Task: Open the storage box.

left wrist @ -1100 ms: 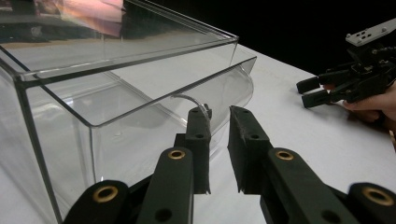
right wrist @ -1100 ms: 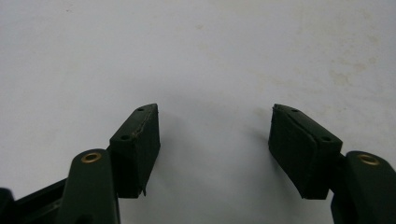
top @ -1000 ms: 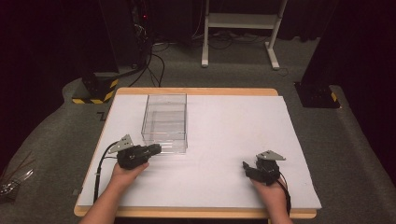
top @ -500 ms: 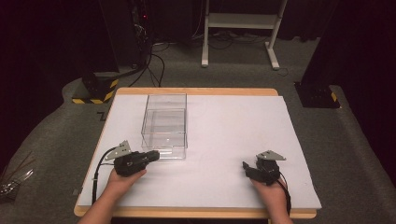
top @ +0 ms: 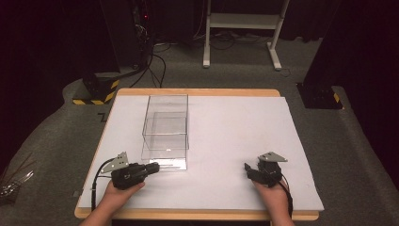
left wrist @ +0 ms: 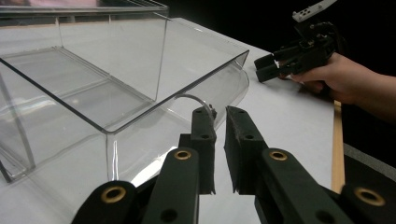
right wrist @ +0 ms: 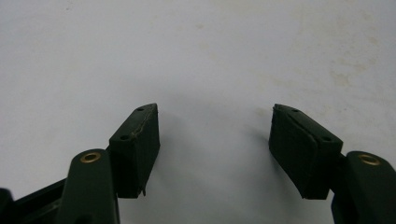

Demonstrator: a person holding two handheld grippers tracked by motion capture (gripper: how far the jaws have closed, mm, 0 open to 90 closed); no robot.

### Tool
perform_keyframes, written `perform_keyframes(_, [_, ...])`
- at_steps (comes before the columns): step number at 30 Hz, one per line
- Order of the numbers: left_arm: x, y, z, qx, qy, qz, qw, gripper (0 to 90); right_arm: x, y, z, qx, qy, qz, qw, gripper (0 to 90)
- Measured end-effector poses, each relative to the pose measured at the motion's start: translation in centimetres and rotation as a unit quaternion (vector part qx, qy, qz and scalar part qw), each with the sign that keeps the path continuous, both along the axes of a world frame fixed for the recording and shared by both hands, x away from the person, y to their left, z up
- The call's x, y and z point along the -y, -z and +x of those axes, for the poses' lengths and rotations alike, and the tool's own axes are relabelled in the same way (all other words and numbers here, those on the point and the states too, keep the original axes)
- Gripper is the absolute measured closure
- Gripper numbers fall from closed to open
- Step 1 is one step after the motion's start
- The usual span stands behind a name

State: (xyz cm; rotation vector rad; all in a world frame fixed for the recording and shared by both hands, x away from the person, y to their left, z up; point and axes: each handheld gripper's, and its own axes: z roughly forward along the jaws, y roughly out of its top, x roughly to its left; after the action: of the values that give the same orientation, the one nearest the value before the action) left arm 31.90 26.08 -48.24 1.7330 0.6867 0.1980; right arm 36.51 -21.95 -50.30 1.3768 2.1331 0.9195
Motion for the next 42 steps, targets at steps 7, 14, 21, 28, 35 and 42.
perform_keyframes(7, [0.3, 0.1, -1.2, -0.001, 0.016, 0.008, 0.9998, 83.3, 0.0, 0.0, 0.0, 0.0, 0.0, -0.001, 1.0, 33.8])
perform_keyframes(14, [0.2, 0.3, -2.2, 0.007, 0.031, 0.015, 0.9994, 83.9, 0.0, 0.0, 0.0, 0.0, 0.0, -0.001, 1.0, 33.8])
perform_keyframes(21, [-0.4, 0.4, -2.7, 0.004, 0.048, 0.009, 0.9988, 84.1, 0.0, 0.0, 0.0, 0.0, 0.0, 0.0, 1.0, 33.7])
perform_keyframes(28, [-0.5, 0.2, -2.9, 0.008, 0.056, 0.02, 0.9982, 84.1, 0.1, 0.0, 0.0, -0.001, 0.0, 0.002, 1.0, 33.7])
perform_keyframes(35, [-0.8, 0.1, -3.1, 0.011, 0.057, 0.025, 0.998, 84.0, 0.0, 0.0, 0.0, -0.001, 0.0, 0.002, 1.0, 33.7])
perform_keyframes(42, [-1.1, -0.3, -3.0, 0.003, 0.054, 0.016, 0.9984, 72.9, 0.0, 0.0, 0.0, -0.001, -0.001, 0.0, 1.0, 33.7])
